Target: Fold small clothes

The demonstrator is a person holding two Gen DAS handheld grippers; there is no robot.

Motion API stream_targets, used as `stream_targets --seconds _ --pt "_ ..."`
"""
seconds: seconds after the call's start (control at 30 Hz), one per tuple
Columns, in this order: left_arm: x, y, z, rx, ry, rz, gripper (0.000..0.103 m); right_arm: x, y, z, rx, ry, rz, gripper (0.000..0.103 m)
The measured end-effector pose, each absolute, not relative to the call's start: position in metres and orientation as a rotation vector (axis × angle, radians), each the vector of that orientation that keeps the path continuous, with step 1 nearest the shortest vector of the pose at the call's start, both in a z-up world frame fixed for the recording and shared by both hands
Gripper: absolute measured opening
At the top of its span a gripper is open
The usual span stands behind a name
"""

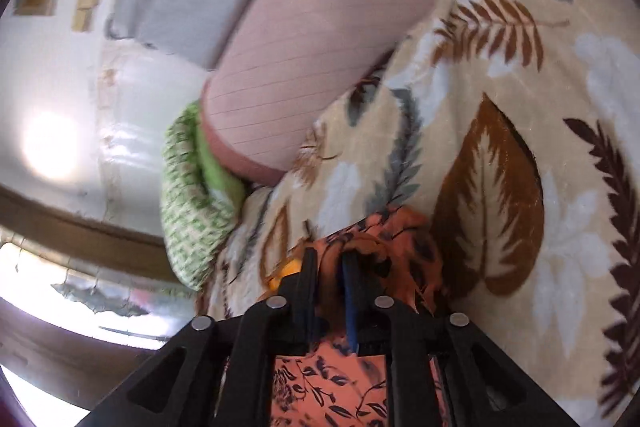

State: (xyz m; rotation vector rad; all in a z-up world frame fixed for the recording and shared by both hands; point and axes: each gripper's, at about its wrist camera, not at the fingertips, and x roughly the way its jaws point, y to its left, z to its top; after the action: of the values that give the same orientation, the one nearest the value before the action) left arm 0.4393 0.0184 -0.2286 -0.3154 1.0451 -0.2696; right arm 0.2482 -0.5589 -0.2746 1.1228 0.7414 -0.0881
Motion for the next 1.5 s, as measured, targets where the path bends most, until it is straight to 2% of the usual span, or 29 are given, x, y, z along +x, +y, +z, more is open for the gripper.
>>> stream_targets --seconds 0.07,0.1,0.13,0.17,0.2,0.27,0.37,0.47,0.63,0.73,0.8,0.97,1.1,1.17,1.3,1.37,1.5 --pt "0.426 0.023 -0.222 -0.323 0.925 -0.216 0.013 0.25 -0.566 -0.288 1.127 0.718 -0.146 0.029" --pt "0.409 0.028 -0.214 -0.335 0.842 -0.187 0.02 0.247 -0.568 -0.291 1.119 0.692 -0.165 0.039" --pt "0.397 0.029 -0.207 -0.334 0.794 -0.163 0.034 0.239 -0.57 -0.289 1.097 0.649 -0.188 0.064" --pt "0.383 0.028 -0.202 -0.32 0.753 -0.145 0.043 0.232 -0.571 -0.285 1.075 0.615 -0.207 0.072" --pt "0.367 0.022 -0.196 -0.289 0.722 -0.143 0.057 0.222 -0.568 -0.279 1.037 0.572 -0.239 0.074" --pt "0.341 0.006 -0.196 -0.224 0.715 -0.138 0.061 0.219 -0.55 -0.264 0.9 0.589 -0.227 0.074" --pt "0.327 -0.018 -0.219 -0.194 0.828 -0.144 0.061 0.24 -0.501 -0.258 0.712 0.751 -0.129 0.072" --pt "0.333 -0.033 -0.253 -0.156 0.954 -0.134 0.061 0.267 -0.441 -0.259 0.556 0.856 -0.038 0.058" --pt "0.349 -0.017 -0.281 -0.094 0.992 -0.035 0.061 0.344 -0.373 -0.292 0.471 1.011 0.02 0.039" --pt "0.362 -0.005 -0.291 -0.159 1.019 -0.046 0.064 0.387 -0.36 -0.318 0.461 1.072 -0.051 0.039" --pt "0.364 -0.005 -0.29 -0.157 1.019 -0.047 0.065 0.417 -0.359 -0.329 0.417 1.041 -0.135 0.039" --pt "0.357 -0.008 -0.28 -0.126 0.973 -0.019 0.065 0.431 -0.374 -0.306 0.552 0.961 -0.173 0.042" --pt "0.35 0.002 -0.266 -0.109 0.897 0.064 0.065 0.394 -0.364 -0.274 0.482 0.9 -0.111 0.042" --pt "0.351 0.006 -0.272 -0.075 0.926 0.105 0.065 0.364 -0.361 -0.27 0.483 0.925 -0.069 0.042" --pt "0.359 0.013 -0.297 -0.075 1.037 0.106 0.066 0.297 -0.361 -0.289 0.443 0.981 -0.114 0.049" --pt "0.355 0.017 -0.289 -0.077 1.007 0.138 0.067 0.267 -0.364 -0.317 0.394 1.066 -0.179 0.05" --pt "0.337 0.006 -0.265 -0.063 0.922 0.102 0.066 0.22 -0.366 -0.312 0.369 0.982 -0.167 0.049"
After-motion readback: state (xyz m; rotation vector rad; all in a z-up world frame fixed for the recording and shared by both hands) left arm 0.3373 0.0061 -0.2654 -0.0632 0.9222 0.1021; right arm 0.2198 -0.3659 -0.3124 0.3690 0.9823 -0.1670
